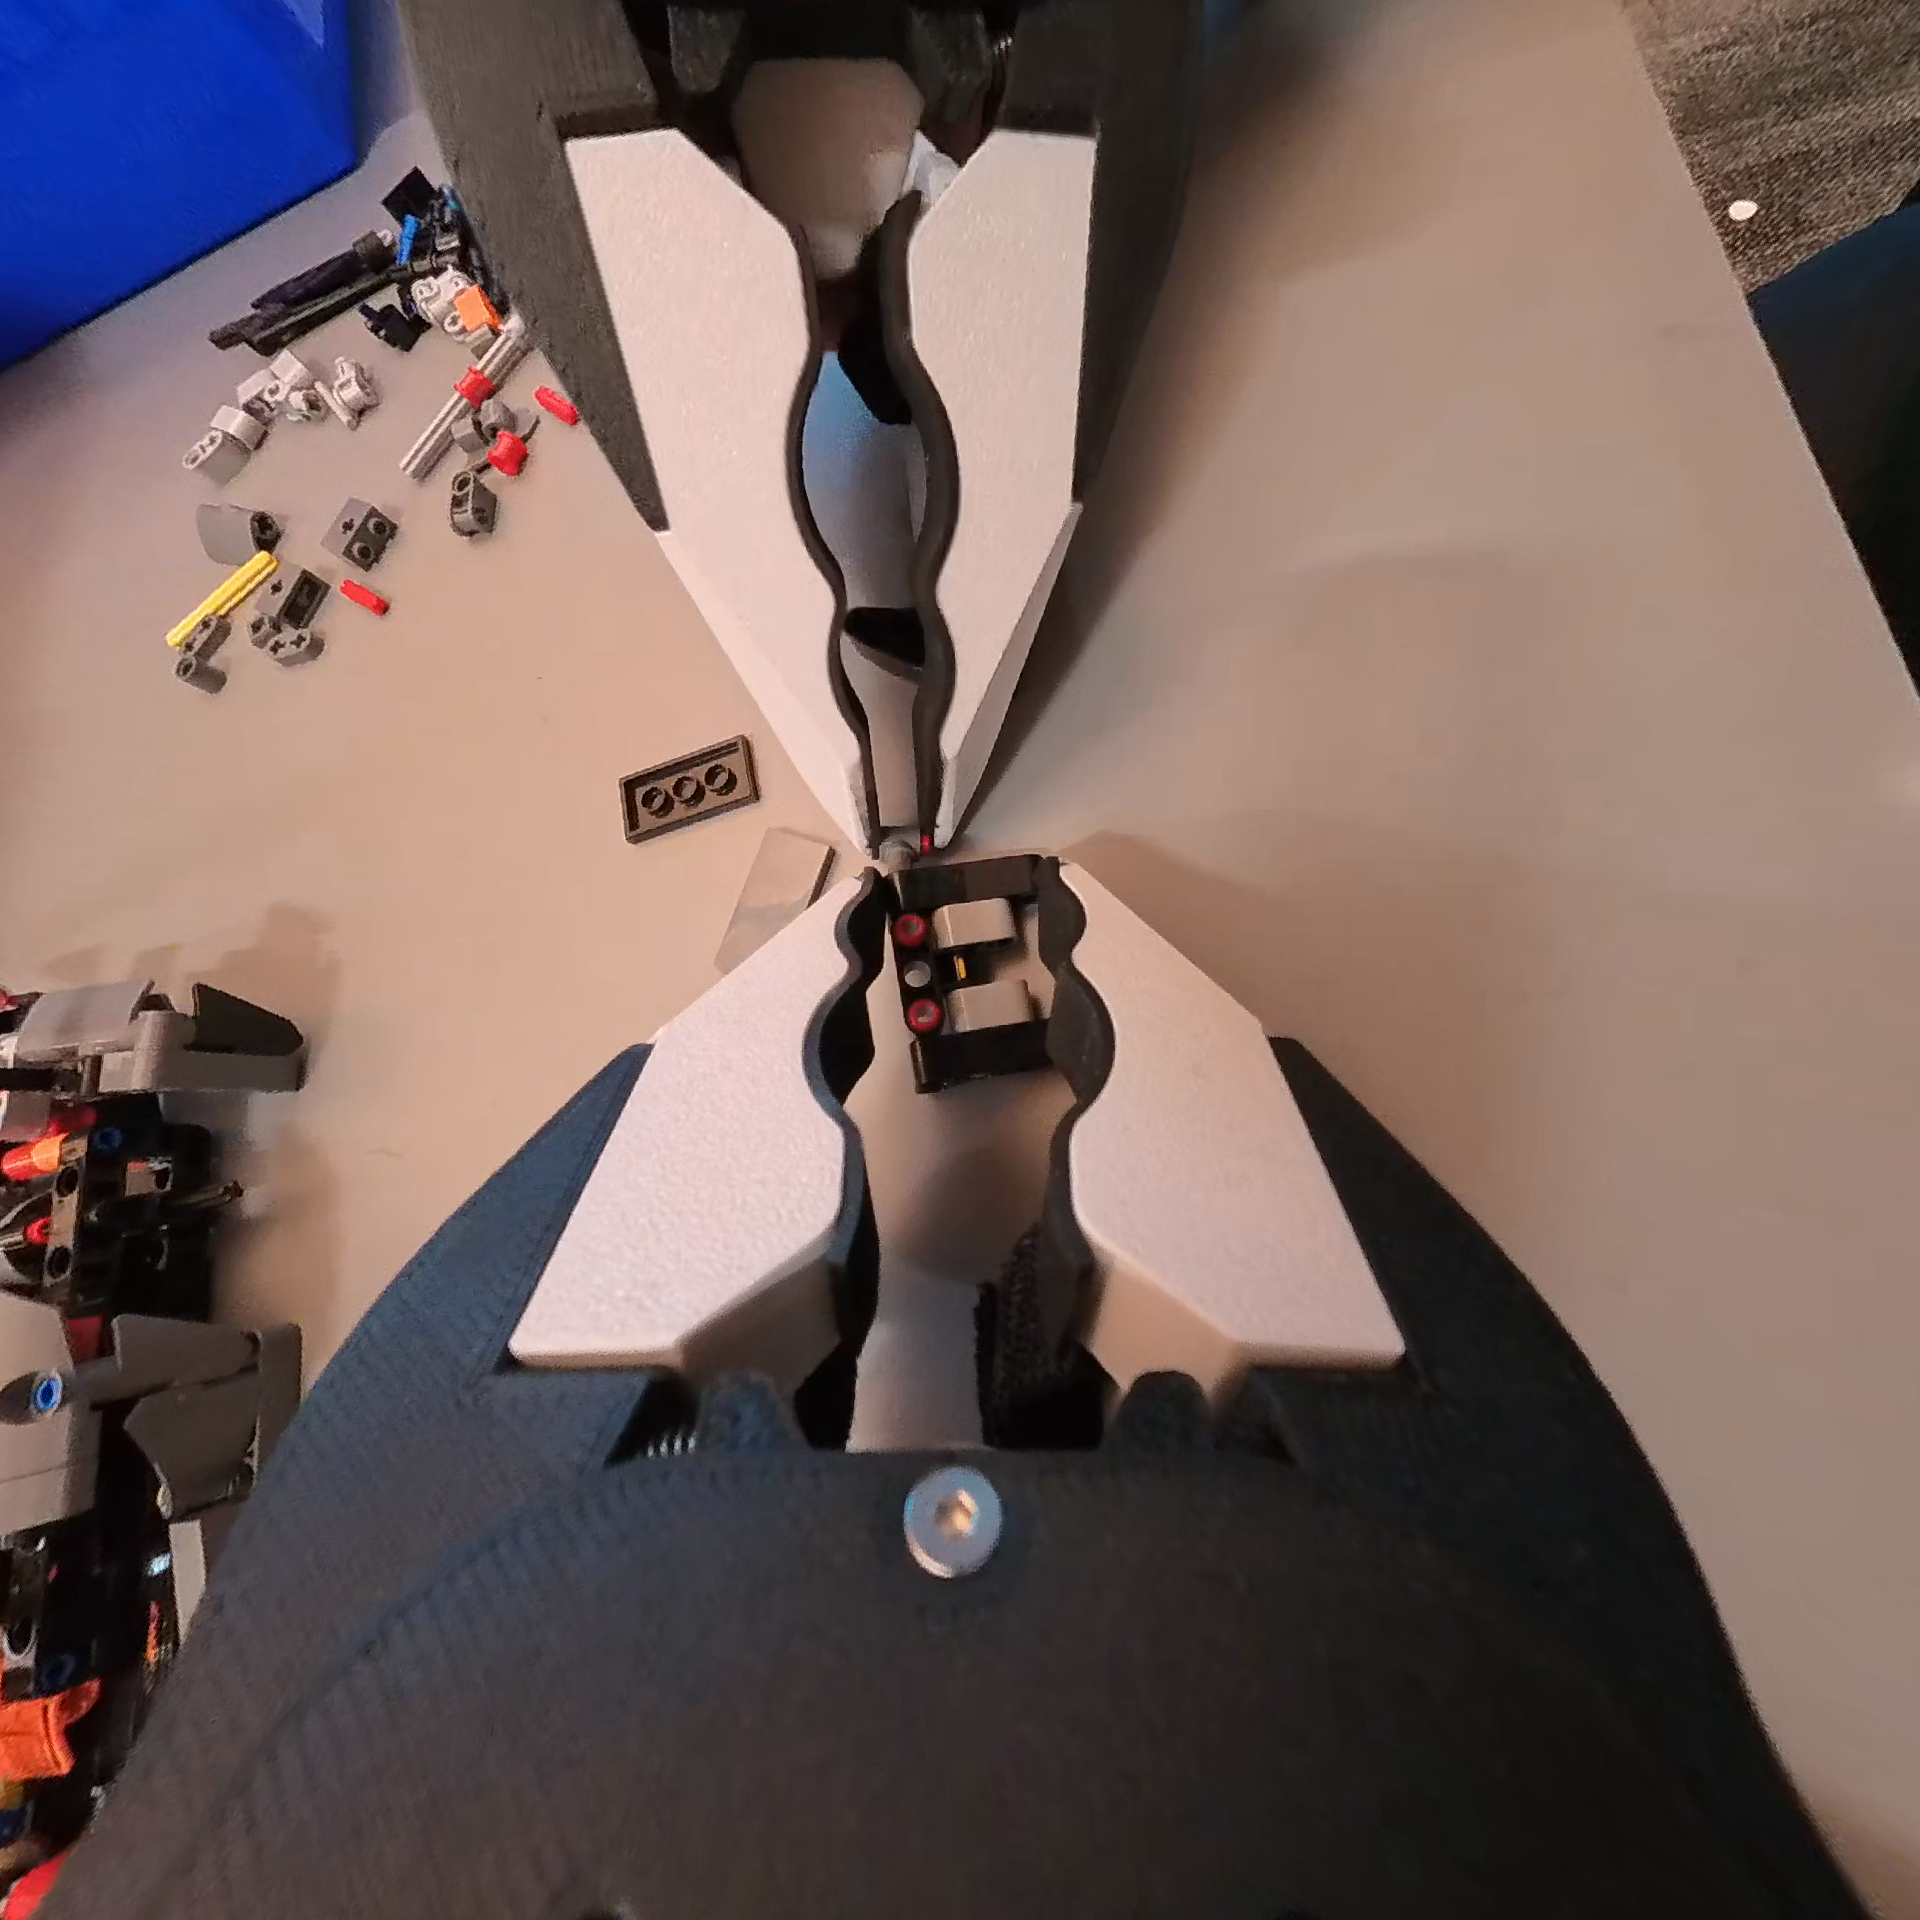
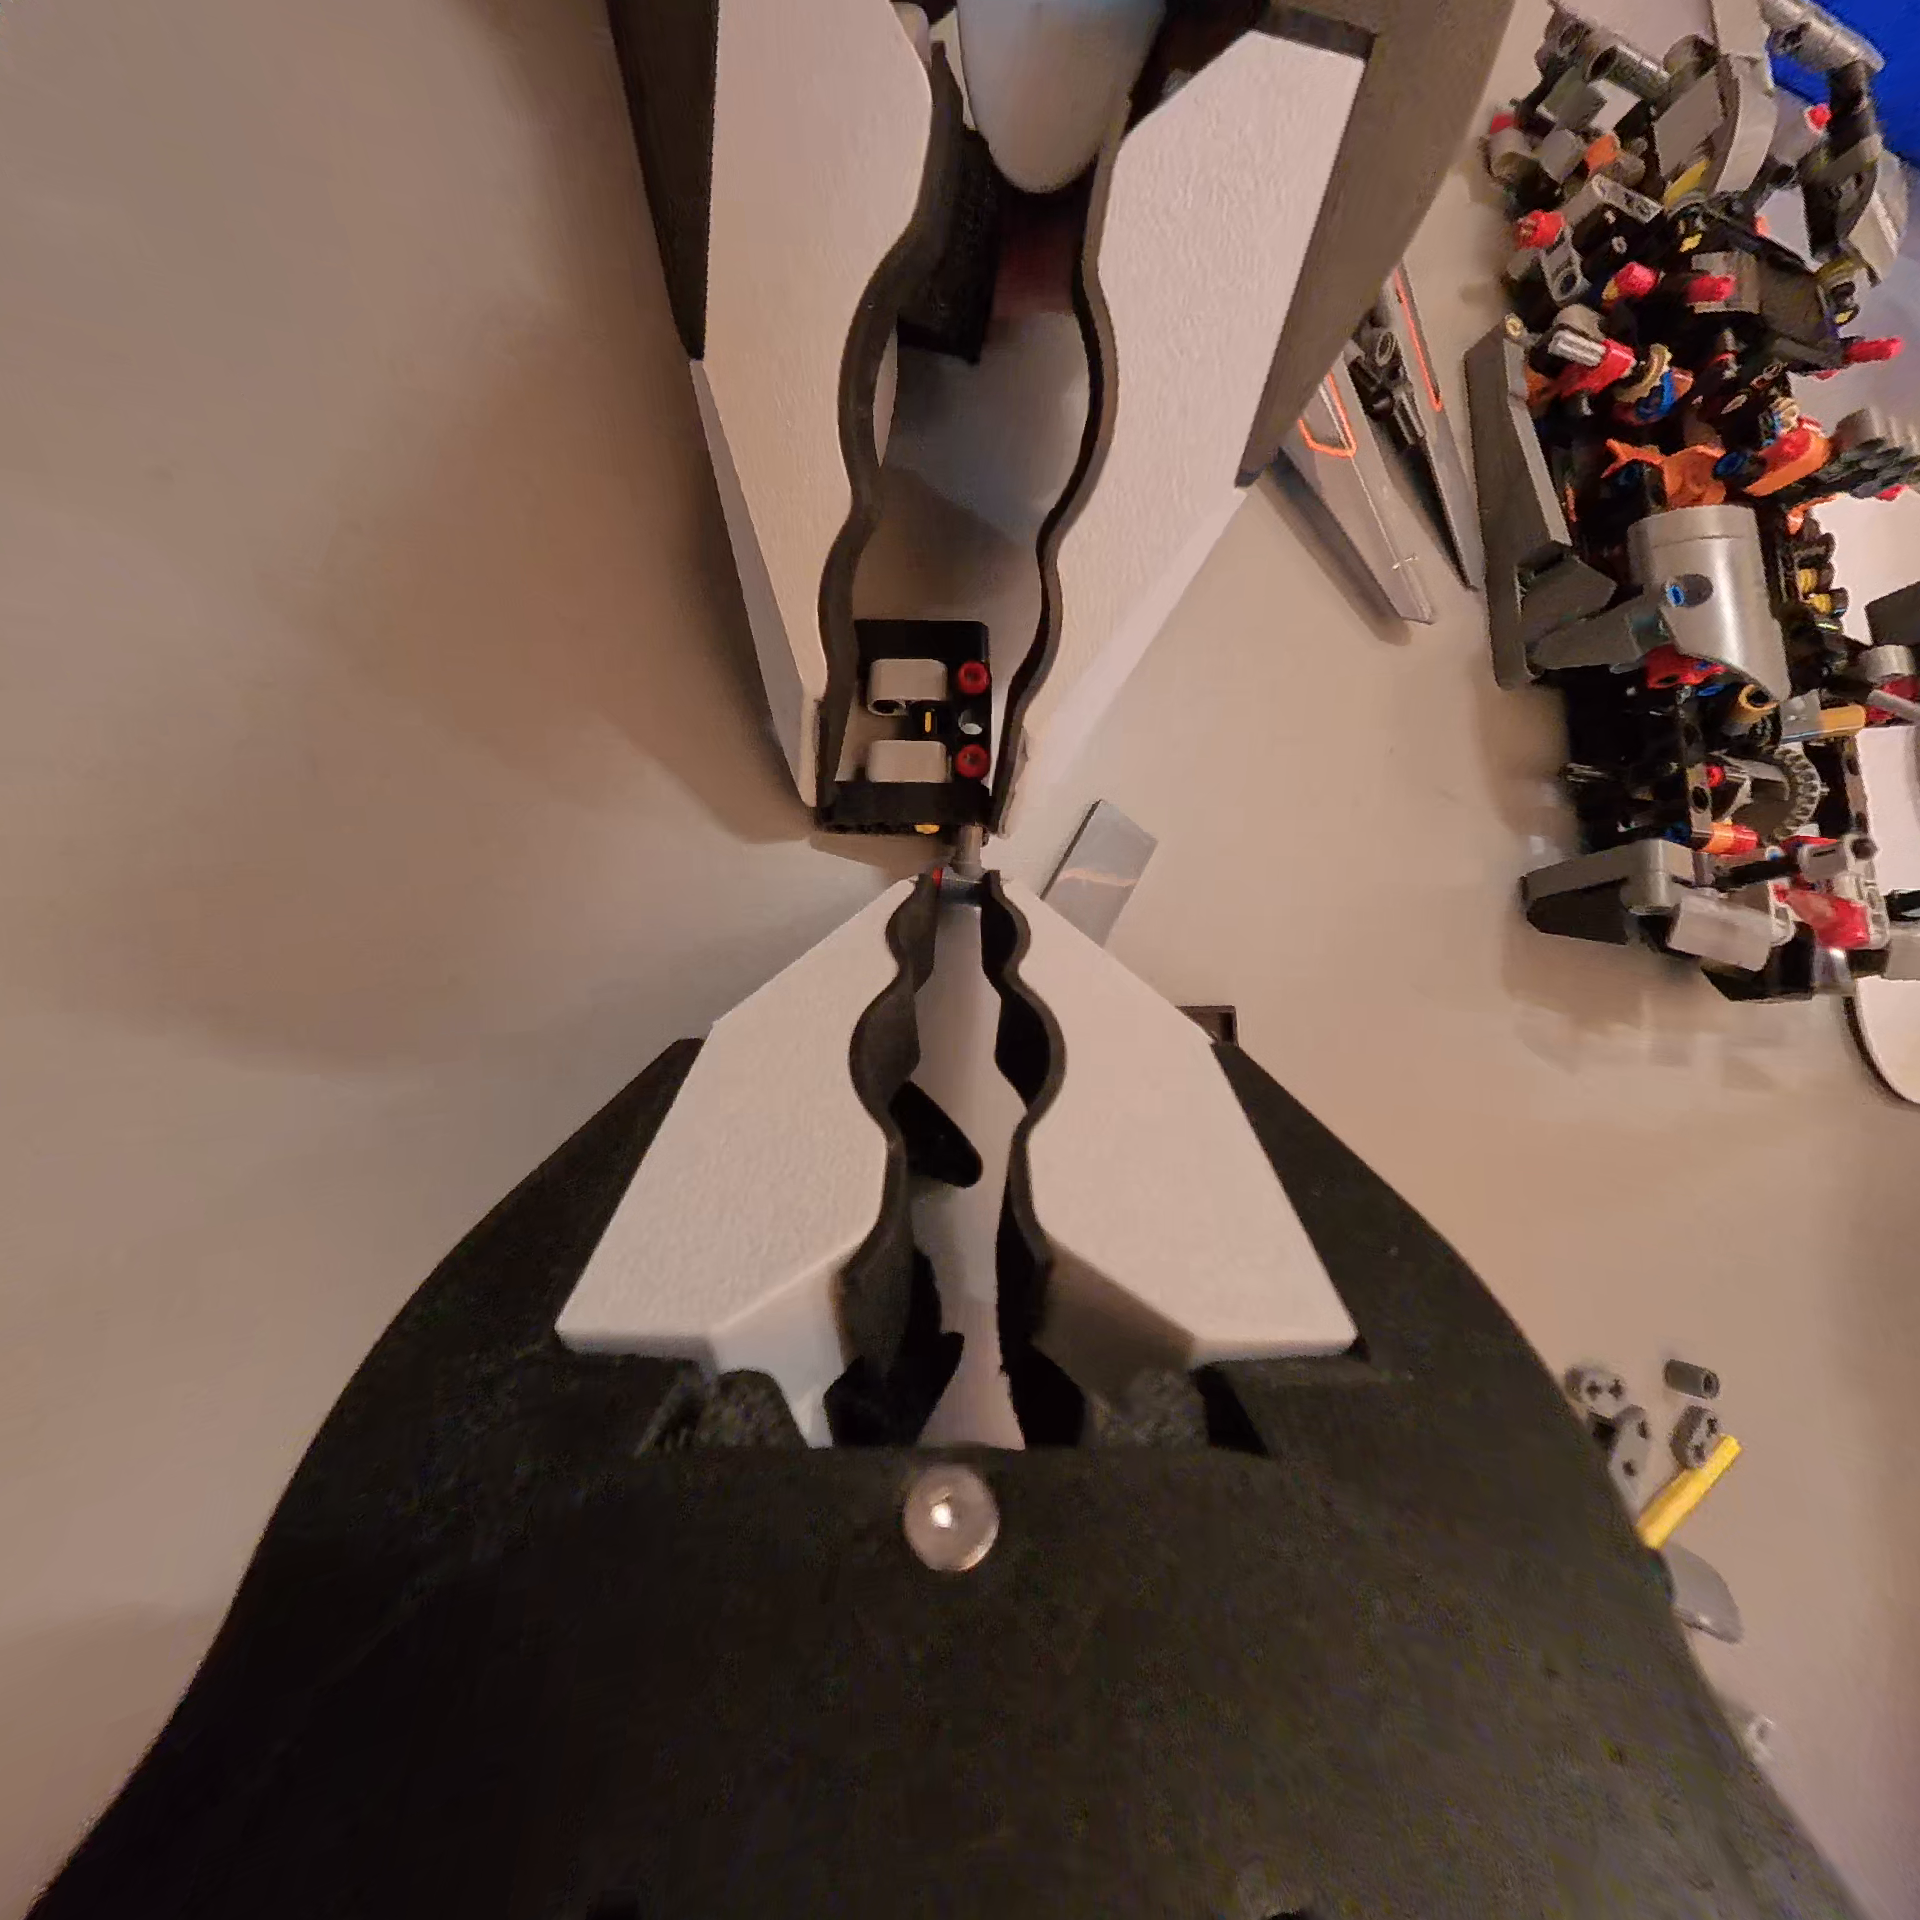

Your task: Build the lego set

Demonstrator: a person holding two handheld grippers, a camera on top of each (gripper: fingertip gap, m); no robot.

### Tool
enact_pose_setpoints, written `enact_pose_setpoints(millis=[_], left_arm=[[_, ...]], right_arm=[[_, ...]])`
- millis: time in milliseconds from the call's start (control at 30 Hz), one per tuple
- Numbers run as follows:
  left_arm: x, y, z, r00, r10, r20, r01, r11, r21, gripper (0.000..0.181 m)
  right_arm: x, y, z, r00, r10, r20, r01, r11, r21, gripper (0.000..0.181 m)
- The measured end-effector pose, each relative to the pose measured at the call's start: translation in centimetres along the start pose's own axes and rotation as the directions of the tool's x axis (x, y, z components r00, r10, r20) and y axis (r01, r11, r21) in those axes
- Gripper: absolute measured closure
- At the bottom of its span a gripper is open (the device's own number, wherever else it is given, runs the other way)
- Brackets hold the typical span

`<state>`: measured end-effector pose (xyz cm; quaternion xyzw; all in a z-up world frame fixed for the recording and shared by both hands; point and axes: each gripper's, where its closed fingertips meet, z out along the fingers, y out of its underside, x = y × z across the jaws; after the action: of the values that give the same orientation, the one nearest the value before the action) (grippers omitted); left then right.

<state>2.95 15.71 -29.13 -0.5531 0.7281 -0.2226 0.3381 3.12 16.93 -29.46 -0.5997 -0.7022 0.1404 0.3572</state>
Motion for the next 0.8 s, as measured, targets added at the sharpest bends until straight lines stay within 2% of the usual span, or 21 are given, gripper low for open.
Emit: enact_pose_setpoints(millis=[333, 533, 667, 800], left_arm=[[0.1, -0.1, 0.1, 1.0, -0.001, -0.006, 0.001, 1.0, 0.005, 0.154], [0.2, -0.3, 0.1, 1.0, 0.0, -0.018, 0.0, 1.0, 0.024, 0.153], [-0.4, -0.8, 0.0, 0.999, 0.02, 0.031, -0.02, 1.0, 0.023, 0.152], [-1.7, -2.6, -1.3, 0.996, -0.04, 0.083, 0.032, 0.994, 0.101, 0.158]], right_arm=[[-0.1, 0.0, 0.0, 0.994, -0.083, -0.065, 0.075, 0.992, -0.104, 0.175], [-0.1, 0.2, -0.3, 1.0, -0.018, -0.026, 0.016, 0.999, -0.048, 0.174], [0.1, 0.7, -1.0, 1.0, 0.016, -0.022, -0.016, 1.0, -0.019, 0.175], [0.5, 0.3, -1.9, 0.999, 0.031, -0.04, -0.03, 0.999, 0.045, 0.175]])
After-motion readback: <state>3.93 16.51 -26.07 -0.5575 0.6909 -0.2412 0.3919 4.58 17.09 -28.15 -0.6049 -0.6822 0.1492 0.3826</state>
